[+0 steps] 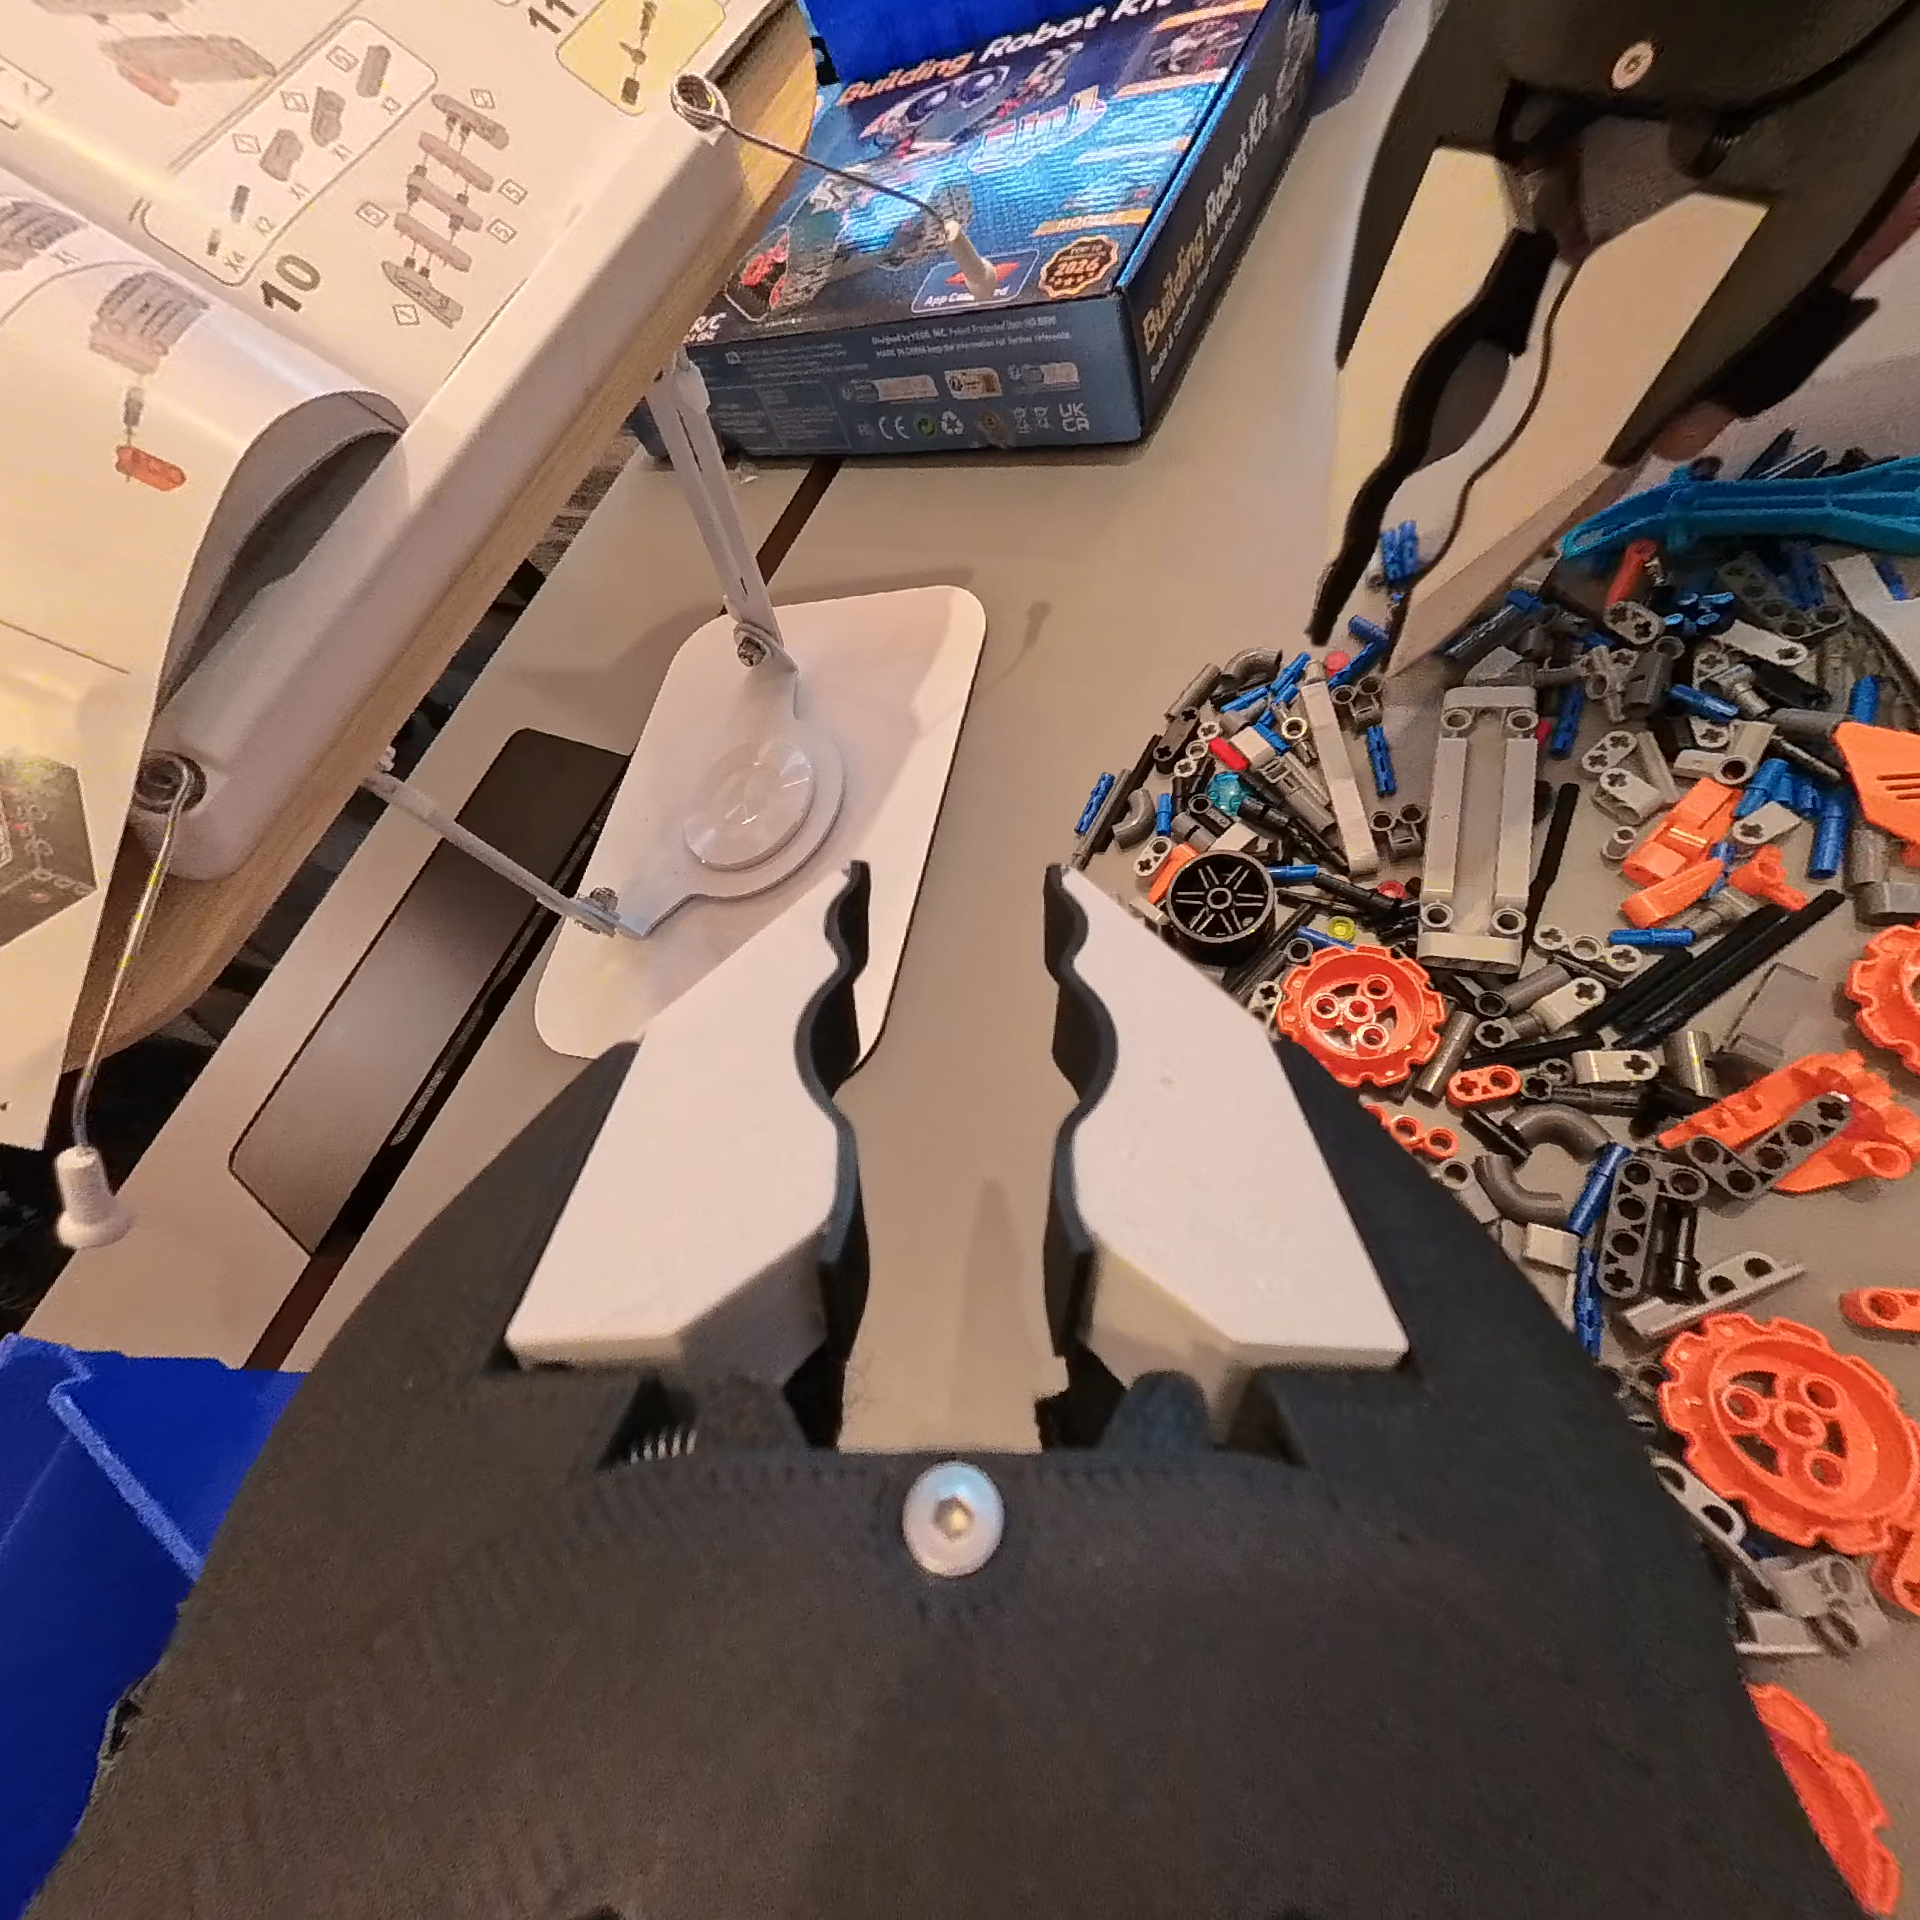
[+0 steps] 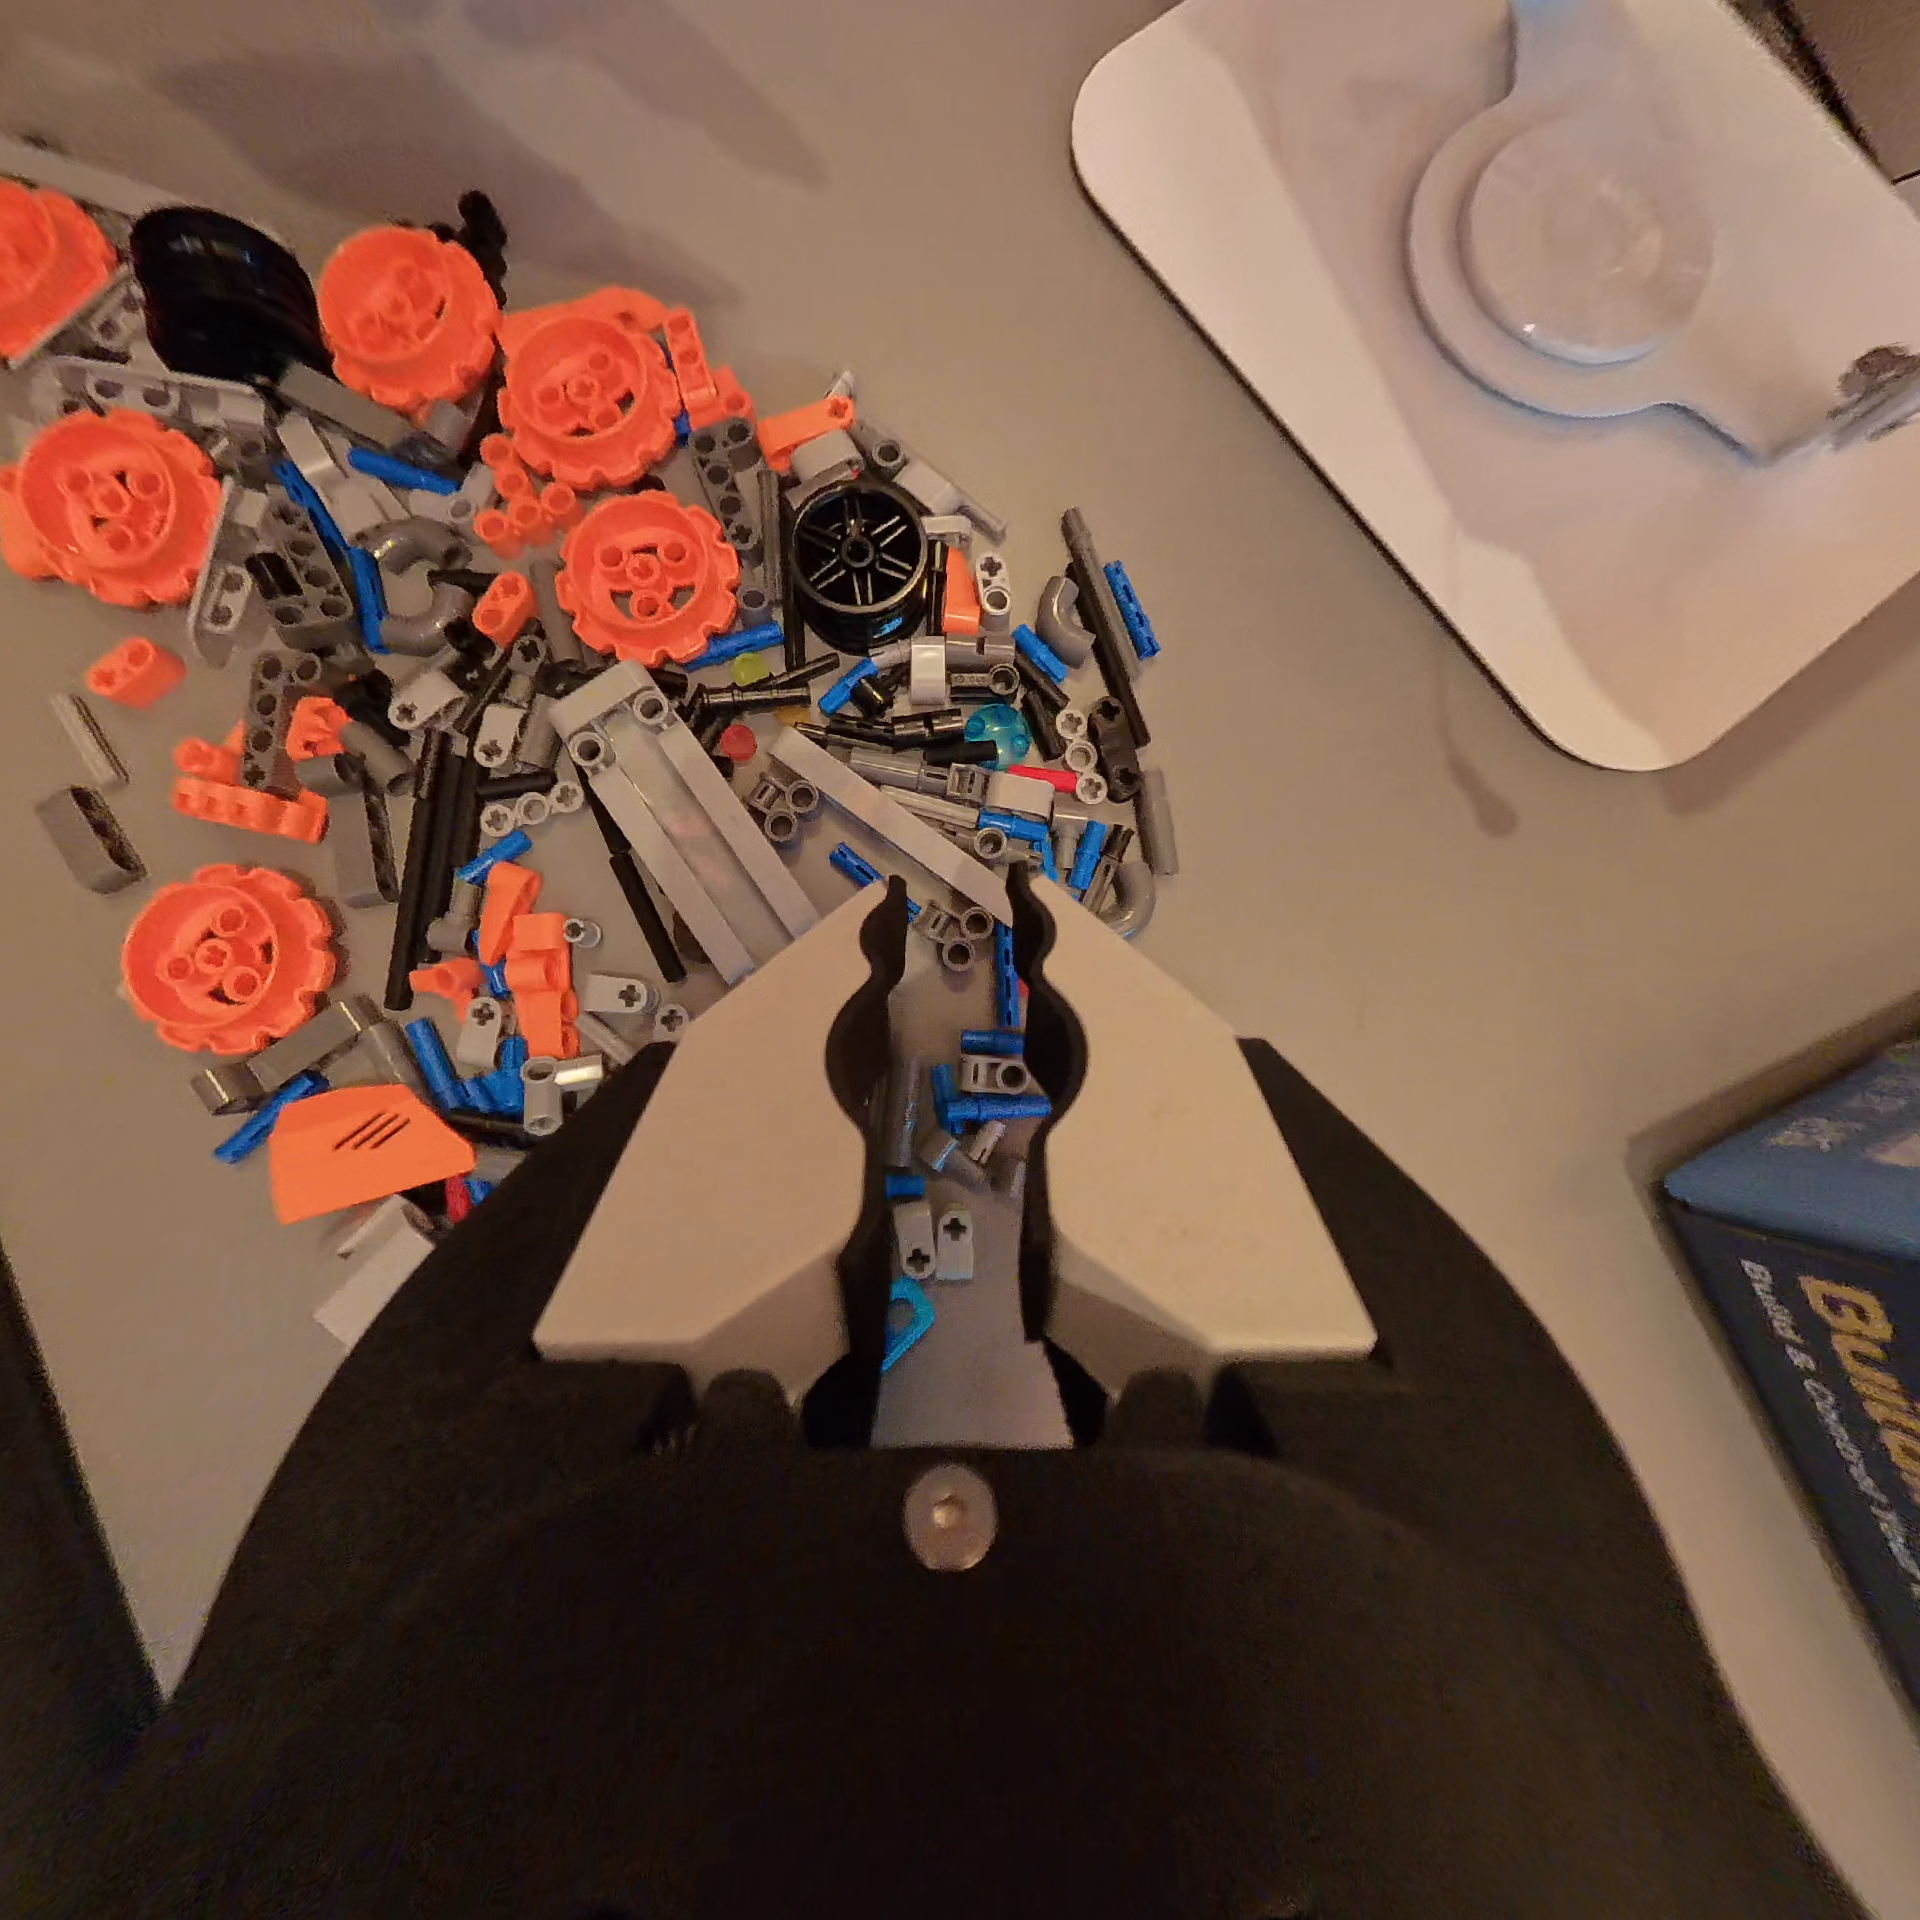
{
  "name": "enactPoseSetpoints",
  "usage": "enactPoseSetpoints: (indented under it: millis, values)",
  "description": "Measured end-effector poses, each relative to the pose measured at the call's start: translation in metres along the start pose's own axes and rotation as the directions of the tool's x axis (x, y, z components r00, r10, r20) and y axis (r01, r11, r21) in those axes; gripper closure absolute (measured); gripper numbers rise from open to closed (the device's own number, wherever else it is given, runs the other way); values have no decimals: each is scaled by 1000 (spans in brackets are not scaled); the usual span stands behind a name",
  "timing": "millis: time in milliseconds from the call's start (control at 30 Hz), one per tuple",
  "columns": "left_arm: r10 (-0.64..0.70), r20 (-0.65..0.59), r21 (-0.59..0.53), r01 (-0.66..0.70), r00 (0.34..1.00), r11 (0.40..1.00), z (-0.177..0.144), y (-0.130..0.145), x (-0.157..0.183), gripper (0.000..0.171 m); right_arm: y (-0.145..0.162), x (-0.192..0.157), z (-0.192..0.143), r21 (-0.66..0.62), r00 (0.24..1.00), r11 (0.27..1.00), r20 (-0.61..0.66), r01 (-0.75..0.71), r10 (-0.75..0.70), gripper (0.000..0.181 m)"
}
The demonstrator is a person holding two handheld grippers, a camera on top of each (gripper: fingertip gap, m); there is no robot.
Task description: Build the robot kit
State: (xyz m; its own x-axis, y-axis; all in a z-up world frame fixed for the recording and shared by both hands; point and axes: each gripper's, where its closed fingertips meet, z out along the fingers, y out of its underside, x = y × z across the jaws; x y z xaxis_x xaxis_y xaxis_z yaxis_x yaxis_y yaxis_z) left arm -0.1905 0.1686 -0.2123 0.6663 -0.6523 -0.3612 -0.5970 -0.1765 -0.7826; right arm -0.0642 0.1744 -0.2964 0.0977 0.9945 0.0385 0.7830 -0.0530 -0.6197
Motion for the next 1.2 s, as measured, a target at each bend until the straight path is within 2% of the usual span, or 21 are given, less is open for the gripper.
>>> enactPoseSetpoints:
  millis: [133, 333, 500, 733, 833, 933, 1033, 1100, 1200]
  values:
    - [0, -4, -7, 0, 1000, 1000, 0, 2, 0, 141, 9, -6, -2, -47, 998, 999, 67, 2, 1, 166]
    - [0, -22, -20, 0, 1000, 1000, 2, 6, 3, 141, 22, -34, -14, -50, 985, 997, 166, 65, -56, 167]
    - [5, -27, -24, -6, 1000, 1000, 4, 6, 5, 141, 25, -38, -9, -41, 988, 998, 148, 44, -38, 154]
    - [-1, -8, -14, 1, 1000, 1000, -2, 4, -2, 141, 27, -47, -1, -96, 983, 990, 163, 102, -85, 167]
    - [-3, -5, -8, 3, 1000, 1000, -3, 2, -3, 141, 12, -49, -5, -60, 977, 992, 187, 111, -98, 171]
    - [-3, 1, -4, 3, 1000, 1000, -5, 1, -4, 141, -11, -34, 2, -32, 987, 992, 117, 118, -114, 167]
    - [-4, 6, -1, 4, 1000, 1000, -6, 0, -5, 141, -34, -25, 16, 2, 987, 993, 110, 114, -113, 165]
    - [-1, 11, -1, 1, 1000, 1000, -7, 0, -7, 141, -47, -33, 20, 23, 981, 993, 154, 120, -122, 164]
    - [-5, 11, 2, 5, 1000, 1000, -8, 1, -8, 141, -57, -64, 19, 51, 951, 981, 237, 189, -196, 164]
